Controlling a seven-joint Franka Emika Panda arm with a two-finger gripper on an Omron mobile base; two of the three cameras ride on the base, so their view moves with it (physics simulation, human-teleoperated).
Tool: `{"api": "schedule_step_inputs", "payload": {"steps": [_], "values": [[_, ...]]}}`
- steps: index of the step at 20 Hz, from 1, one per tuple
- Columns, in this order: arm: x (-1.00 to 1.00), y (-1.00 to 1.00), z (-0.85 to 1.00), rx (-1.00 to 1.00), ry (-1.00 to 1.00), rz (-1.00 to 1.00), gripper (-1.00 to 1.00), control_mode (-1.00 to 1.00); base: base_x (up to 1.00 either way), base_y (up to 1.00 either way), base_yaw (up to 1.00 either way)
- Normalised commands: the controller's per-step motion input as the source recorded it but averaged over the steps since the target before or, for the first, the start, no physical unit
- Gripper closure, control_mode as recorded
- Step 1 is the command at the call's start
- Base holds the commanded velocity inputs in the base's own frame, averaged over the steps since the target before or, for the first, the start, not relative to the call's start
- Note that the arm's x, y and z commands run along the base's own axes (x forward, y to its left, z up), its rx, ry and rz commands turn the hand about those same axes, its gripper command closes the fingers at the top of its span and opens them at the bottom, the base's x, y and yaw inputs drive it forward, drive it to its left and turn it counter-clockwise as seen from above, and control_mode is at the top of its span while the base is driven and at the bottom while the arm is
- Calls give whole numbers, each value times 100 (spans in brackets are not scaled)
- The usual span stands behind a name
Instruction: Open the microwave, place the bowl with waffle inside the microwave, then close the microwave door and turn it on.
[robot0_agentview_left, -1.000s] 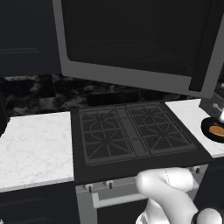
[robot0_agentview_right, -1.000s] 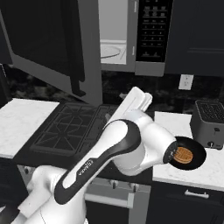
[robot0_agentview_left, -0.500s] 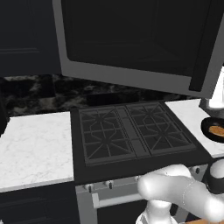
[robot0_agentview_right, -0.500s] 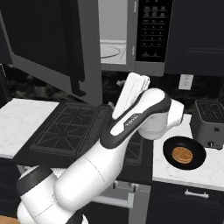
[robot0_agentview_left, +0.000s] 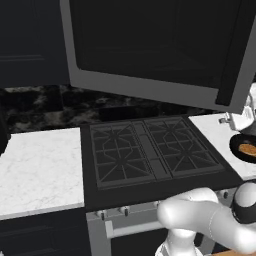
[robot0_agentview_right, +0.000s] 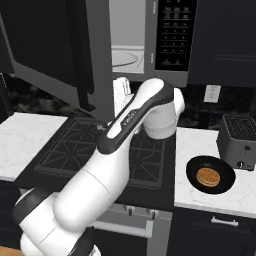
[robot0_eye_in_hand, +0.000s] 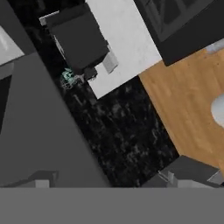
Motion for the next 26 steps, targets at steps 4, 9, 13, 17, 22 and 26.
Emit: {"api": "schedule_step_inputs", "payload": {"steps": [4, 9, 13, 17, 22, 26], "values": [[-100, 100, 0, -12, -20, 28, -100, -100, 0, 0, 0], [-100, 100, 0, -8, -25, 24, -100, -100, 0, 0, 0], [-87, 96, -9, -3, -9, 16, -100, -100, 0, 0, 0], [-29, 7, -1, 0, -7, 1, -100, -100, 0, 0, 0], [4, -98, -5, 0, -5, 0, -100, -100, 0, 0, 0], [37, -100, 0, 0, -12, 0, -100, -100, 0, 0, 0]]}}
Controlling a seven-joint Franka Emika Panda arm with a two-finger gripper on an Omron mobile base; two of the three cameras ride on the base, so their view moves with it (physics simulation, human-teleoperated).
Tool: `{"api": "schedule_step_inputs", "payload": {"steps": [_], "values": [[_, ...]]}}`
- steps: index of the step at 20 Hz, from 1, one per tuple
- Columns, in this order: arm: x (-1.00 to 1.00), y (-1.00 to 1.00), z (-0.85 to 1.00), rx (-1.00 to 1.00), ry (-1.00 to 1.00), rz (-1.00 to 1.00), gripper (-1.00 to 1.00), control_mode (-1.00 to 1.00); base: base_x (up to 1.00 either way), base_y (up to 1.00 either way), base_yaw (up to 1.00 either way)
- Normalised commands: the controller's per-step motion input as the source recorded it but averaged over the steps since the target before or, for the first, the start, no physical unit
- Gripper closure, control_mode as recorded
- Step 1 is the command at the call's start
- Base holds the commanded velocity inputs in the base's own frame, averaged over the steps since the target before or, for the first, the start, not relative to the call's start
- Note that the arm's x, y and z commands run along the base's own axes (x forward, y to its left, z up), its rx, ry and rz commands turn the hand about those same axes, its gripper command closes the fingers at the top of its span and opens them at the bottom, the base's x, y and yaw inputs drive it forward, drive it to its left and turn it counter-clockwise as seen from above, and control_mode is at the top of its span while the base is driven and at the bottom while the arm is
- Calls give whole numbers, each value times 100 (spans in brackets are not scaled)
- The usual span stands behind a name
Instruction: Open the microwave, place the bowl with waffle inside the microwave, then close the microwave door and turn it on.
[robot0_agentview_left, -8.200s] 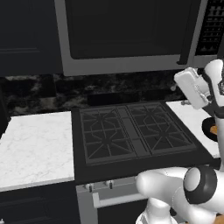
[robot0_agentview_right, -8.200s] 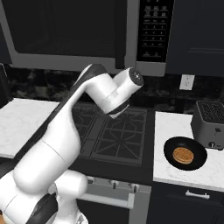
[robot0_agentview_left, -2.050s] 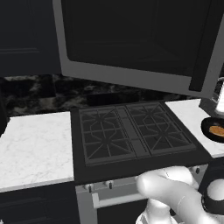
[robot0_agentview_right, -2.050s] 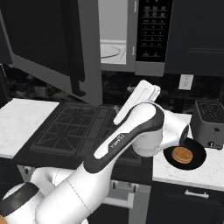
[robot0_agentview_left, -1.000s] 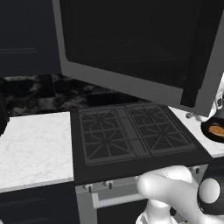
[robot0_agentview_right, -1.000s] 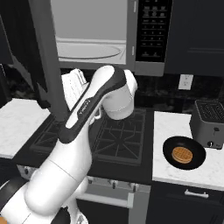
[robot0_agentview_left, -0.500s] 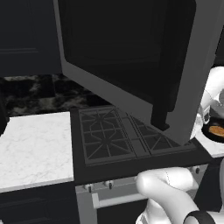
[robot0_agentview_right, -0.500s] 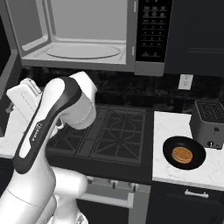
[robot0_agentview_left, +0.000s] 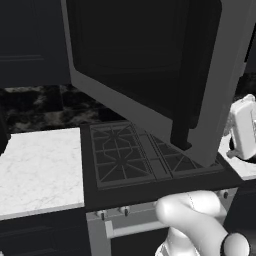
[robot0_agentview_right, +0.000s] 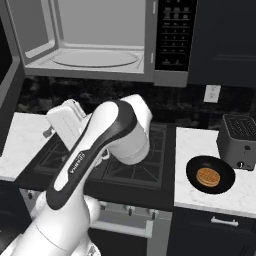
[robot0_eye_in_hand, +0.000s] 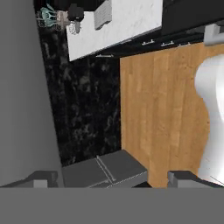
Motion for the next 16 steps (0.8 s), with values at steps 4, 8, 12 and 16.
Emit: {"api": "schedule_step_inputs", "payload": {"steps": [4, 8, 12, 16], "values": [[32, -100, -37, -9, -6, 0, -100, -100, 0, 0, 0], [0, -100, -57, -13, -18, -5, -100, -100, 0, 0, 0], [39, -92, -86, -35, -10, 1, -100, -100, 0, 0, 0], [74, -85, -49, -41, -15, 14, -100, -100, 0, 0, 0]]}}
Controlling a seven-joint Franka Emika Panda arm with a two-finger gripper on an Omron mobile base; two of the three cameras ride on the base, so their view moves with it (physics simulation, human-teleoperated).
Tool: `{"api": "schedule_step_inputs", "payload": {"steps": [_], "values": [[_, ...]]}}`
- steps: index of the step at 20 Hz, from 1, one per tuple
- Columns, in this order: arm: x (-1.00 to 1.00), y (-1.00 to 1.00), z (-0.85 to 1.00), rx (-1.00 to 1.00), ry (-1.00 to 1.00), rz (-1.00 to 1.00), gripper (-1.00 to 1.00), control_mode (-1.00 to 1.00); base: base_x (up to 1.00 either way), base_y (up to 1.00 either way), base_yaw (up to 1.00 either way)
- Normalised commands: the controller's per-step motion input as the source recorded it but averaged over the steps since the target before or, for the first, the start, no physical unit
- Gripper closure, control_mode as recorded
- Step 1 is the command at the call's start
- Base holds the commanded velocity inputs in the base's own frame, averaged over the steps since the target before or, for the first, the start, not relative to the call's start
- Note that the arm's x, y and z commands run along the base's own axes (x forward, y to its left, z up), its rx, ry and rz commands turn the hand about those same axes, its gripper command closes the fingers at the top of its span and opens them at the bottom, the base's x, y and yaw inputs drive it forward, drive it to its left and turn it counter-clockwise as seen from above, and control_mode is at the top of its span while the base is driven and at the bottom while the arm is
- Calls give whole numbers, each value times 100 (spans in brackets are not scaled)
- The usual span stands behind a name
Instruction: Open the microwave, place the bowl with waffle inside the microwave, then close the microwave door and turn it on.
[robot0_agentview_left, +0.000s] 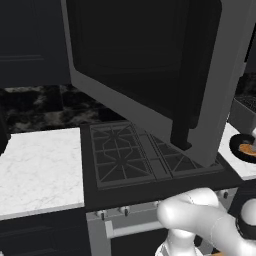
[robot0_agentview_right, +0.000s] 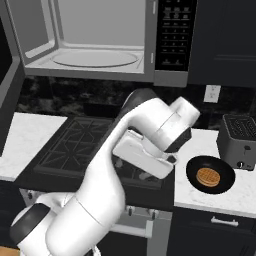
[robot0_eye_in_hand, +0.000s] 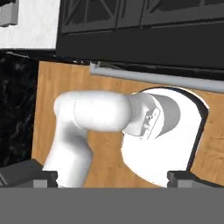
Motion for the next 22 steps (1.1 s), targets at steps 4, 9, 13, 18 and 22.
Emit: {"api": "schedule_step_inputs", "payload": {"steps": [4, 9, 13, 18, 22], "values": [[70, -75, -21, -40, -18, 26, -100, -100, 0, 0, 0], [43, -48, -29, -29, -14, 20, -100, -100, 0, 0, 0], [5, -26, -54, -15, -4, 7, -100, -100, 0, 0, 0], [17, 0, -49, -4, -4, -1, -100, -100, 0, 0, 0], [39, 0, -20, 0, -7, 0, -100, -100, 0, 0, 0]]}}
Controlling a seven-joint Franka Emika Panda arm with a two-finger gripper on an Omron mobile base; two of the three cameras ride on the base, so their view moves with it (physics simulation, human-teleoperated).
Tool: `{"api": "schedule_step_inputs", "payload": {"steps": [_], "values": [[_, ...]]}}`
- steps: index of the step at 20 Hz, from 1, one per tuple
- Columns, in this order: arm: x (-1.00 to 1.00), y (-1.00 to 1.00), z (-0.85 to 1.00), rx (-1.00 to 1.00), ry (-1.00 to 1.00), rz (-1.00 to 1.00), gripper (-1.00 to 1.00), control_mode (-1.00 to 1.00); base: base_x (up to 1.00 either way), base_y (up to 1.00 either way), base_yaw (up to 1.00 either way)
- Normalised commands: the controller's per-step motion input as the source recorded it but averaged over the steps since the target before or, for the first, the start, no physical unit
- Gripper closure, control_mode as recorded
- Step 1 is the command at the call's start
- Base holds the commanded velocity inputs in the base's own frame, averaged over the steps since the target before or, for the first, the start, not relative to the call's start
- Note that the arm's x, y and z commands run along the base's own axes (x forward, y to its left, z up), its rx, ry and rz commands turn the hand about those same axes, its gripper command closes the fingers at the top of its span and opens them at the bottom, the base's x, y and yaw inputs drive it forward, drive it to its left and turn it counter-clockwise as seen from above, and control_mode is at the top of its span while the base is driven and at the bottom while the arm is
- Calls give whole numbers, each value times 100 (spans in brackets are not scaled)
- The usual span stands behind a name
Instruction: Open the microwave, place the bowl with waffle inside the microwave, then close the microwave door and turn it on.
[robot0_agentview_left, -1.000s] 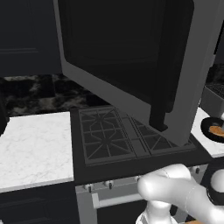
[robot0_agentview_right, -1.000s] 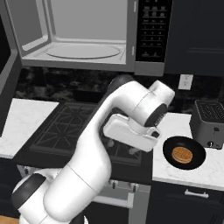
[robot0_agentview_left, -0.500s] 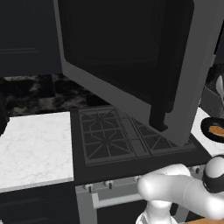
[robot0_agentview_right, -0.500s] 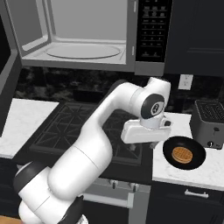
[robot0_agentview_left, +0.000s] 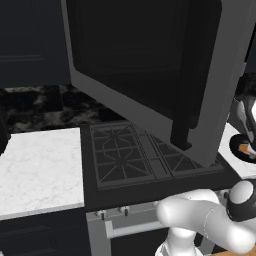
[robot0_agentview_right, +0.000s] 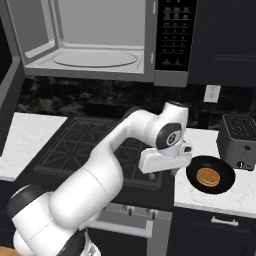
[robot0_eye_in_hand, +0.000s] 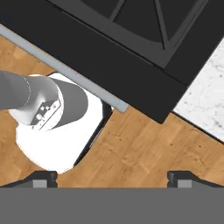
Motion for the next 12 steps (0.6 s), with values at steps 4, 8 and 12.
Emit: {"api": "schedule_step_inputs", "payload": {"steps": [4, 8, 12], "values": [[44, -14, -2, -2, -13, 0, -100, -100, 0, 0, 0], [42, -21, -19, -8, -9, 0, -100, -100, 0, 0, 0], [45, -25, -55, -12, 0, 2, -100, -100, 0, 0, 0]]}}
